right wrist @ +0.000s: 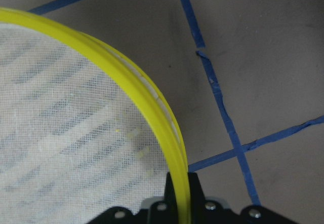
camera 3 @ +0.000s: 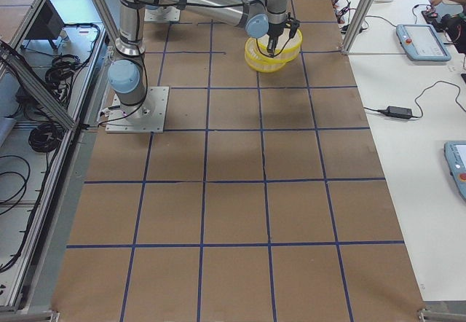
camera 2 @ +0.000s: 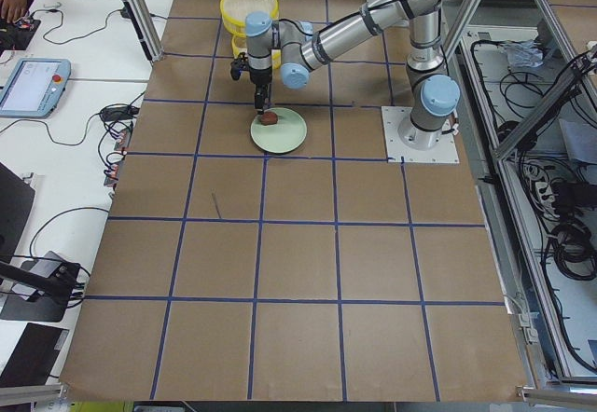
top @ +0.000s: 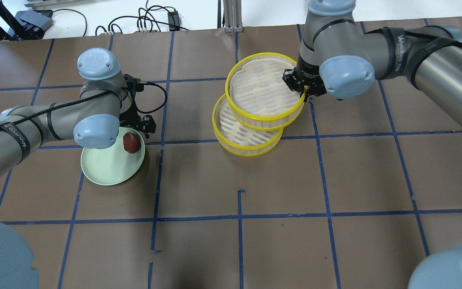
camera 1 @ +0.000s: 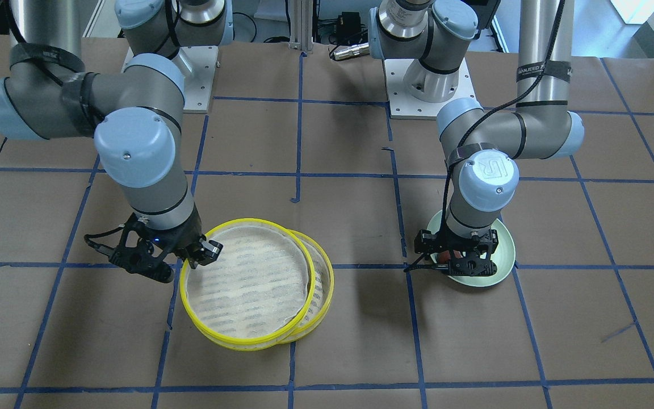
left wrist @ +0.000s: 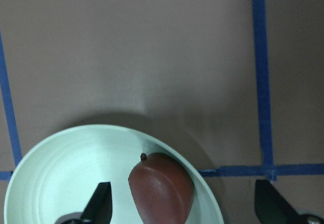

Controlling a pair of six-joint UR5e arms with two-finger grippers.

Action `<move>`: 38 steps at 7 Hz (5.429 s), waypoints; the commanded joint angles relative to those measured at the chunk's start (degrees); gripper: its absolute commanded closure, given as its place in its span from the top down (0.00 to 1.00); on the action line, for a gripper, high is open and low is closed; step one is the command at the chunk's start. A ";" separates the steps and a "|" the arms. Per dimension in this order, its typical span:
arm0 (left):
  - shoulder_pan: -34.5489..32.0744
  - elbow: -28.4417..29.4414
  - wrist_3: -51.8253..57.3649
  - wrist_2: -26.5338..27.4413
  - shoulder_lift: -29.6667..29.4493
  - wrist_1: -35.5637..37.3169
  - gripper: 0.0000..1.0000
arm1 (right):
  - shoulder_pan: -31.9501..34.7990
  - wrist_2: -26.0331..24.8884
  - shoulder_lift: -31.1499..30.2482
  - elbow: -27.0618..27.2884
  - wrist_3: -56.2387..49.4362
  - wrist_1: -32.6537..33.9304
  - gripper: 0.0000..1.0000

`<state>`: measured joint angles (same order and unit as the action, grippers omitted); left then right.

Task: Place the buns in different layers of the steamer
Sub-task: 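Restack the top tier with the right gripper while the left reaches the brown bun, then lift the brown bun with the left gripper while the right releases the tier, then carry the brown bun into the top steamer tier with the left gripper and release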

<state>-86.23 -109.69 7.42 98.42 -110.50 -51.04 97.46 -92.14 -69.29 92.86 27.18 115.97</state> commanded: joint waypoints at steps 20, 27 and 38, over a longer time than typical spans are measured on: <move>-5.68 7.03 2.42 -1.81 13.70 -7.32 0.11 | -3.39 2.42 -2.40 -1.35 -9.72 -5.18 0.99; -8.87 10.99 -6.60 -14.54 7.41 -1.00 0.11 | -4.56 -1.25 -17.90 -7.01 -25.75 -27.82 1.00; -21.35 17.41 -29.49 -19.58 0.02 5.86 1.00 | -9.92 1.53 -19.66 -9.37 -30.35 -28.87 1.00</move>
<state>-107.59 -92.31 -24.38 78.18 -110.68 -45.11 87.54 -90.62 -88.88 83.45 -3.16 87.09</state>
